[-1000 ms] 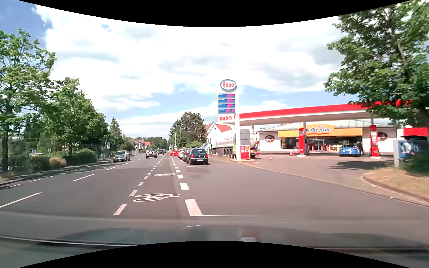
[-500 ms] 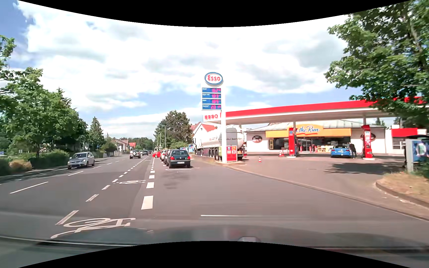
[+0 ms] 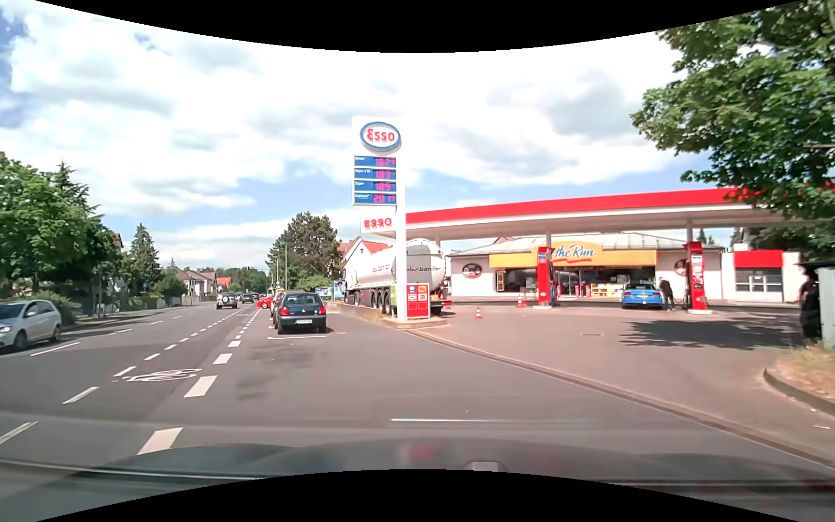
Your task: Follow the waypoints while adhering to traffic rules and regulations
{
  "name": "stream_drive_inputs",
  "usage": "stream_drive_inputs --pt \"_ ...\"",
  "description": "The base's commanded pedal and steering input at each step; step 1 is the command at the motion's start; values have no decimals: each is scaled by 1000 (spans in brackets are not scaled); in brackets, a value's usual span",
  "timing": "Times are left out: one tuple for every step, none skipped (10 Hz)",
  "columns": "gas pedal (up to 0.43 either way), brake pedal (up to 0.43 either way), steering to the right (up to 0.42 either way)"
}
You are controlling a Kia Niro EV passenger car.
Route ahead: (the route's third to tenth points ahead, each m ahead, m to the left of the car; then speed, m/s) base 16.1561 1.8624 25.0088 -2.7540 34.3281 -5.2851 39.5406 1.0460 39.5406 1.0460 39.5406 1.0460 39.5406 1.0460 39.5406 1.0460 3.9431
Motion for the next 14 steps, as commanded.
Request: stream_drive_inputs --pt "0 0 143" --pt "0 0 146" --pt "0 0 150" --pt "0 0 152" --pt "0 0 153" --pt "0 0 154" --pt "0 0 155" --pt "0 0 155" --pt "0 0 155" --pt "0 0 155" --pt "0 0 155" --pt "0 0 154" --pt "0 0 150" --pt "0 0 147"
